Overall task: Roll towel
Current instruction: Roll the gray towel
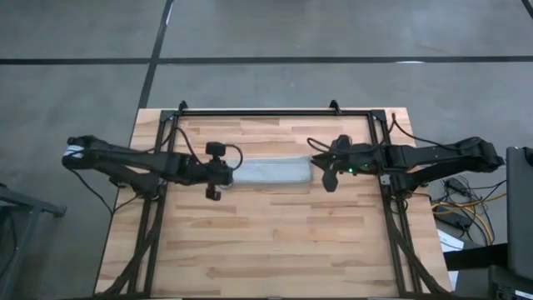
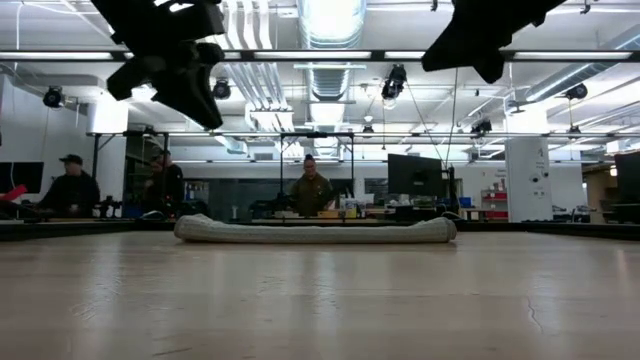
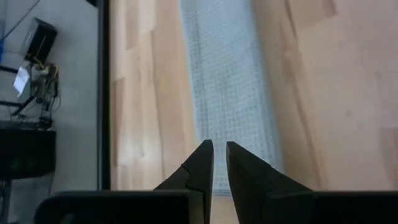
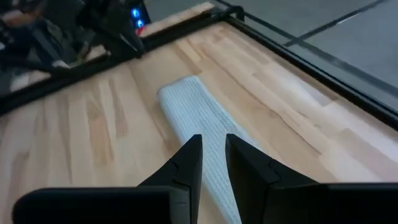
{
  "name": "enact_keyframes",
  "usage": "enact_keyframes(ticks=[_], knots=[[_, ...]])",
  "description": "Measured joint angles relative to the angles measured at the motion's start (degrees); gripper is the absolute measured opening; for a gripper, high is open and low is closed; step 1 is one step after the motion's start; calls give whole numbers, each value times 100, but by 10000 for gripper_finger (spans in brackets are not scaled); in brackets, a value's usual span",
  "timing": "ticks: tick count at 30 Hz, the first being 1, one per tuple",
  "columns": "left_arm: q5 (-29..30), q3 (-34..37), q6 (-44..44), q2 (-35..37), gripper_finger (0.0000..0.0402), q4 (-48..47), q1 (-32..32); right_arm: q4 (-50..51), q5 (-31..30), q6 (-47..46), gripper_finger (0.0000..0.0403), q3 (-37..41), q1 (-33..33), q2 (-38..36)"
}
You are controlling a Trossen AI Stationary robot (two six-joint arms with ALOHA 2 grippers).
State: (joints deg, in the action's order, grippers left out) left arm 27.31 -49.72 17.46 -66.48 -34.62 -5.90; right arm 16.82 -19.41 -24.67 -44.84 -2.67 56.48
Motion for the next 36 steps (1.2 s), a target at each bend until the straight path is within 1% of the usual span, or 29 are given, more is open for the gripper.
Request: enact_keyframes(ticks=[4,8,9,12,14,17,23,27,32,34,36], knots=[[-114,40,-344,-49,48,-13,-193,250,111,-147,68,2,-23,211],[-229,57,-770,-163,48,-14,-358,624,548,-401,70,4,-23,550],[-230,57,-826,-192,48,-10,-399,635,627,-423,69,7,-46,645],[-232,60,-984,-237,48,-11,-473,499,612,-458,63,4,-161,944],[-231,60,-1332,-238,48,-10,-471,284,596,-409,60,1,-196,1118],[-185,62,-2315,-236,48,6,-453,33,582,-393,54,0,-210,1345],[-202,17,-4351,-216,48,20,-447,-143,571,-386,47,-4,-208,1593],[-211,-15,-5693,-210,48,33,-440,-270,339,-320,48,-4,-208,1597],[-55,-6,-8144,-210,48,18,-208,-281,253,291,50,-95,-208,1518],[-40,14,-8781,-210,48,-8,-104,-253,254,512,50,-141,-208,1509],[-53,24,-9210,-210,48,-201,18,-259,253,688,50,-191,-206,1508]])
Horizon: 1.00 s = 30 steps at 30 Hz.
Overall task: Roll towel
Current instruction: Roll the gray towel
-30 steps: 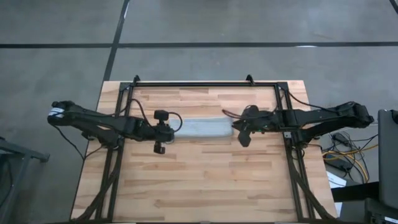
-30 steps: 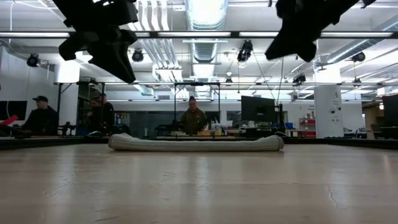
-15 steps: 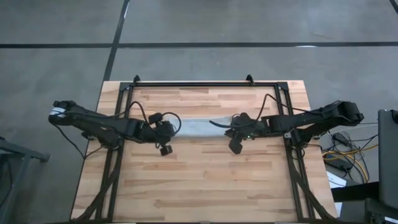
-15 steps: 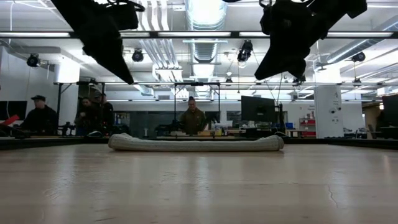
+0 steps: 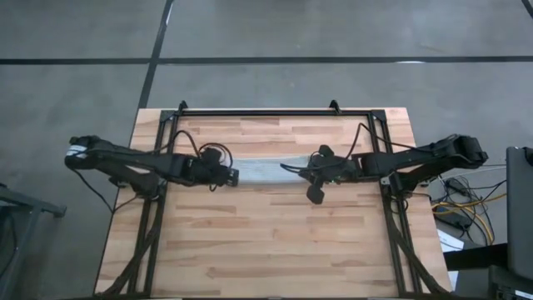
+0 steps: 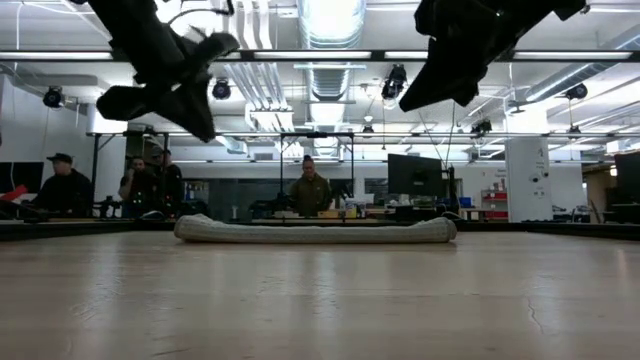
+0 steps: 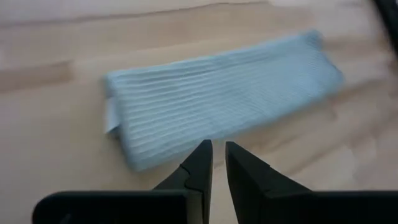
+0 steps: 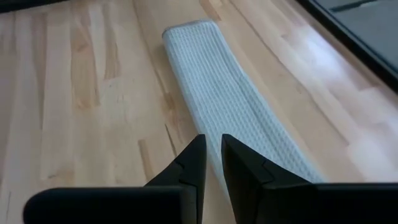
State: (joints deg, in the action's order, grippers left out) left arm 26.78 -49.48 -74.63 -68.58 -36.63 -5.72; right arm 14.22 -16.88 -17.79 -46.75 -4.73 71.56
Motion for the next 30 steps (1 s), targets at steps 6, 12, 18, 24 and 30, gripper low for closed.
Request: enact_keyframes(ticks=[6,12,18,24,30], knots=[[-582,5,-923,0,48,-794,528,18,-45,572,50,-109,-2,-106],[-1787,7,-468,0,48,-801,1059,42,-700,706,50,-150,0,-401],[-1879,7,152,0,48,-570,1307,57,-1106,1312,50,-150,-1,-791],[-1981,7,896,0,48,-437,1564,296,-1159,1442,50,-150,-2,-1353],[-1983,7,1563,11,49,-433,1765,846,-1129,1011,50,-150,-2,-1988]])
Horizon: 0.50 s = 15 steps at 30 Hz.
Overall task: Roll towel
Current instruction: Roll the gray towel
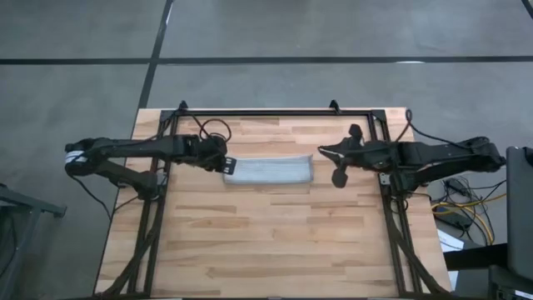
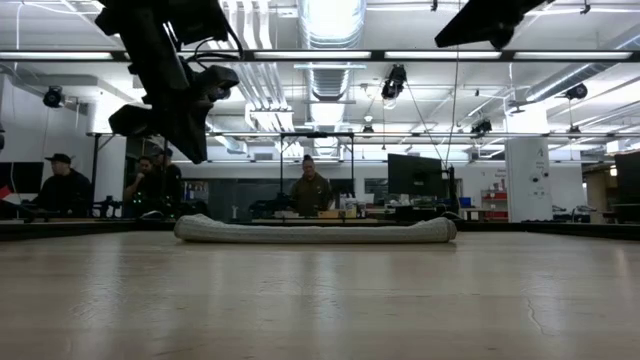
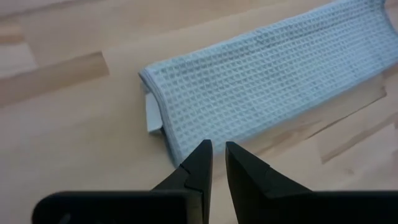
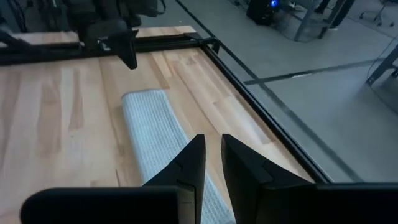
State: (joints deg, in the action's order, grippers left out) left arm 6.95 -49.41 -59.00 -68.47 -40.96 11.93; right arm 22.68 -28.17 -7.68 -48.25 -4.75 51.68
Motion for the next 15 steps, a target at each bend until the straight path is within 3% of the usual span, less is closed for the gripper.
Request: enact_keyframes(ticks=[5,9,15], knots=[[-97,2,570,2,48,150,88,316,17,-726,50,0,0,-372],[-408,2,1266,11,49,839,87,376,12,-1410,50,0,2,-532],[-902,2,2845,114,48,1844,82,369,12,-1456,50,0,1,-579]])
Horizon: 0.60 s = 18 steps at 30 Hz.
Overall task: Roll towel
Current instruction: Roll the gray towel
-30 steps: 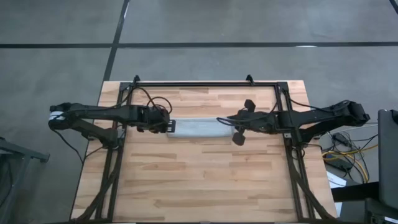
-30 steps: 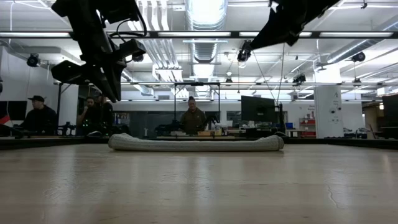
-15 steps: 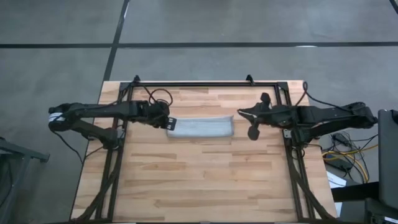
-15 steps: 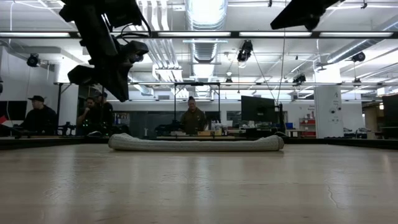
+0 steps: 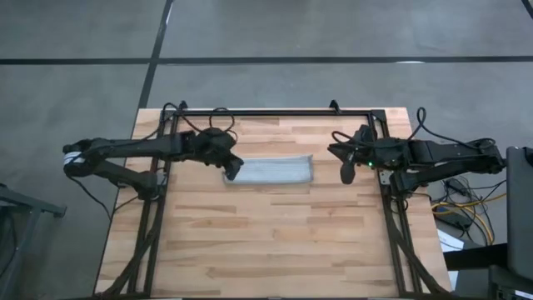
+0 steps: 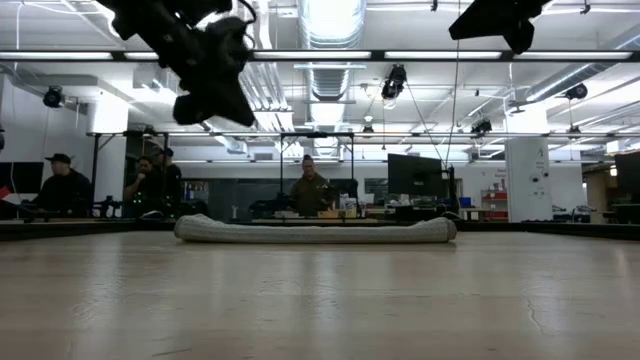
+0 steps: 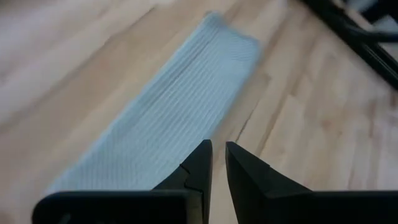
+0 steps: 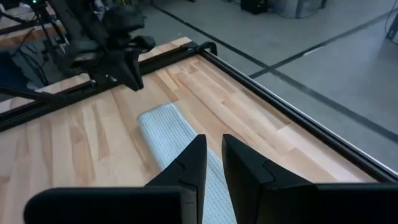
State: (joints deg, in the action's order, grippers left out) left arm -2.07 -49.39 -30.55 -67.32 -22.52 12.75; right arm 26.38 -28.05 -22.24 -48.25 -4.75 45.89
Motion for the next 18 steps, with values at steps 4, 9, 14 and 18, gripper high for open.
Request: enact_keyframes(ticks=[4,9,14,18], knots=[[-42,20,821,262,48,449,-18,-3,-2,-11,50,0,-1,24],[-345,638,1662,944,49,2818,-87,-4,-4,-11,50,2,1,76],[-1434,1903,1677,1664,48,5429,-72,1,-4,-11,50,2,-1,122],[-1198,2717,1451,2163,48,5977,-46,1,-17,-11,50,2,0,146]])
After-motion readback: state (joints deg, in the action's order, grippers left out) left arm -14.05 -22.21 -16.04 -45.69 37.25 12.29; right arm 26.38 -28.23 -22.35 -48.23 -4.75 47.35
